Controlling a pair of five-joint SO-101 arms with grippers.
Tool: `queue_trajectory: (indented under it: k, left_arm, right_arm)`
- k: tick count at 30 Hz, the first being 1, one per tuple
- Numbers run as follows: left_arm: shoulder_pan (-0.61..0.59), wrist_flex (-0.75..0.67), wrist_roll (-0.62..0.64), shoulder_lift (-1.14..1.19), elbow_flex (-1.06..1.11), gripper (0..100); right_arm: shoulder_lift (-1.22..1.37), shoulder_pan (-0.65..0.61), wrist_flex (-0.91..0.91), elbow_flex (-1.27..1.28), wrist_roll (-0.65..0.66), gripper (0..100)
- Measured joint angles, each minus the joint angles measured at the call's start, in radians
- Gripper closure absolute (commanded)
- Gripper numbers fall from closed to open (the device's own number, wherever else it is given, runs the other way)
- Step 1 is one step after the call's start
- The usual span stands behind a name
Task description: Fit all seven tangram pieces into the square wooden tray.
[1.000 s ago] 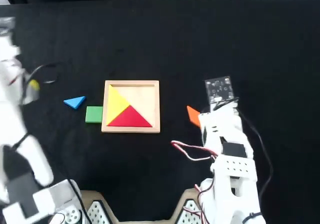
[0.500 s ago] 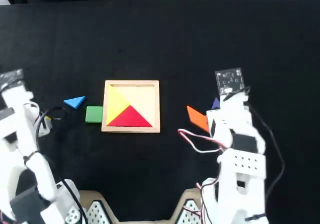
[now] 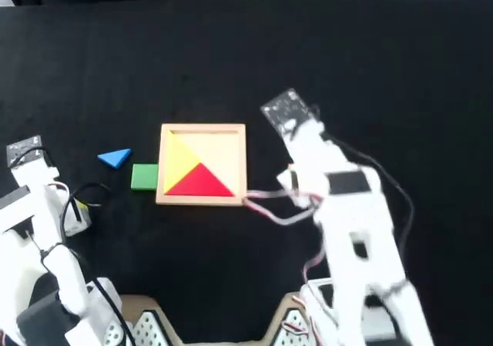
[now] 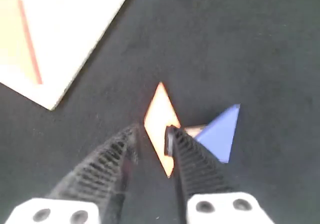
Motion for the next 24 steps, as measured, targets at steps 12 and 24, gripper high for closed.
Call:
queue_trajectory:
  k: [12,24]
  left_arm:
    - [0.130,-0.244,0.000,-0.305,0.195,83]
    - [0.296,-0.282,0.063,-0.690,0.405,83]
  right_arm:
    - [0.390,-0.018,0.002,-0.150,0.190,90.6]
    - [0.402,0.114,0.035,-0.153,0.445,81.5]
